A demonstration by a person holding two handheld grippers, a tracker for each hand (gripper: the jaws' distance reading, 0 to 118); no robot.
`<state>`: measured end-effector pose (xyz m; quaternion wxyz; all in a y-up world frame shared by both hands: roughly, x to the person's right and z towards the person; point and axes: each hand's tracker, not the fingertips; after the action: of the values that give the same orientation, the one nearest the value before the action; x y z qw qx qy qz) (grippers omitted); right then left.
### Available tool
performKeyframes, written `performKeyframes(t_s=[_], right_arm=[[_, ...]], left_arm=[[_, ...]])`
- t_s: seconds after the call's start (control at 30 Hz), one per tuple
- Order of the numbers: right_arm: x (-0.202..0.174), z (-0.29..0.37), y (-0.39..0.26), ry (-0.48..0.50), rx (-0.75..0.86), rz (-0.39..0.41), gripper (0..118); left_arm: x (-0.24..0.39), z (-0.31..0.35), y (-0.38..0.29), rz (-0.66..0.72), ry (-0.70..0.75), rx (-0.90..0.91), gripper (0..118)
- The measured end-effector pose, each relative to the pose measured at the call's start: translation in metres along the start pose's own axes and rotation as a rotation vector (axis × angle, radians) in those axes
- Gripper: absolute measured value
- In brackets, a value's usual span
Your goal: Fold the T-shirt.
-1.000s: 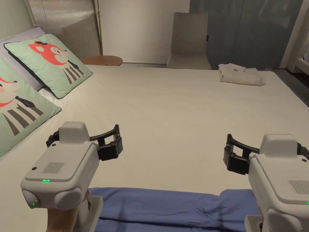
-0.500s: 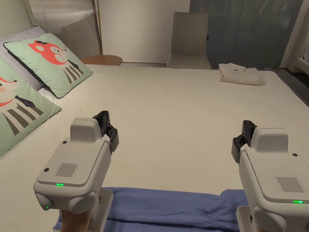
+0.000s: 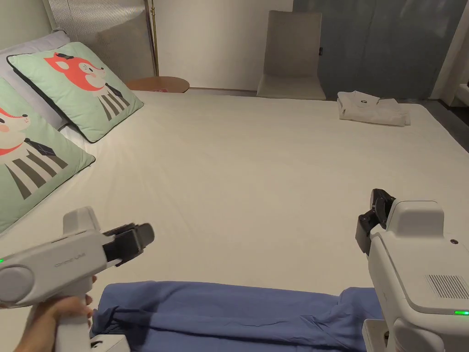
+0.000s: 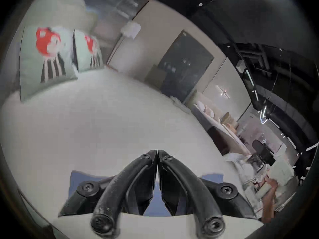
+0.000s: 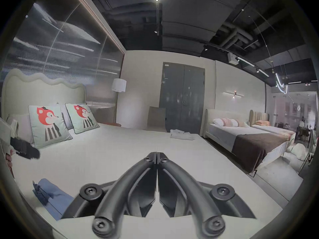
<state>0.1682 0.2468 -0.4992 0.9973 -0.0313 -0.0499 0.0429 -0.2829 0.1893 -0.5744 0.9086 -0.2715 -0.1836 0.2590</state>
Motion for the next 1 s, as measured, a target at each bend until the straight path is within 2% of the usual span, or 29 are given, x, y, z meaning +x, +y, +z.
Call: performKeyframes(t_s=[0.23, 0.3, 0.4, 0.43, 0.53, 0.57, 0.7, 0.8, 0.9, 1.0], right_arm=[[-0.003, -0.01, -0.01, 0.006, -0.028, 0.008, 1], [-0.004, -0.013, -0.013, 0.015, -0.049, 0.003, 1], [-0.008, -0.017, -0.019, 0.01, -0.063, 0.006, 1], [-0.008, -0.018, -0.023, 0.01, -0.068, 0.008, 1], [-0.01, -0.023, -0.029, 0.013, -0.088, 0.005, 1], [-0.011, -0.025, -0.032, 0.014, -0.093, 0.007, 1], [-0.012, -0.028, -0.037, 0.011, -0.11, 0.024, 1], [-0.012, -0.03, -0.038, 0.005, -0.118, 0.03, 1], [-0.01, -0.031, -0.036, -0.001, -0.126, 0.031, 1], [-0.008, -0.033, -0.038, -0.005, -0.133, 0.029, 1]], left_arm=[[-0.097, 0.014, -0.01, 0.213, 0.037, -0.215, 0], [-0.107, 0.021, -0.016, 0.244, 0.073, -0.244, 0], [-0.136, 0.025, -0.024, 0.299, 0.041, -0.302, 1], [-0.143, 0.025, -0.026, 0.316, 0.031, -0.31, 12], [-0.155, 0.021, -0.035, 0.385, 0.0, -0.34, 83], [-0.152, 0.019, -0.039, 0.398, -0.007, -0.35, 92], [-0.161, 0.015, -0.048, 0.423, -0.015, -0.317, 92], [-0.152, 0.013, -0.049, 0.483, -0.077, -0.272, 91], [-0.14, 0.002, -0.049, 0.506, -0.084, -0.279, 74], [-0.145, -0.006, -0.045, 0.447, -0.056, -0.32, 61]])
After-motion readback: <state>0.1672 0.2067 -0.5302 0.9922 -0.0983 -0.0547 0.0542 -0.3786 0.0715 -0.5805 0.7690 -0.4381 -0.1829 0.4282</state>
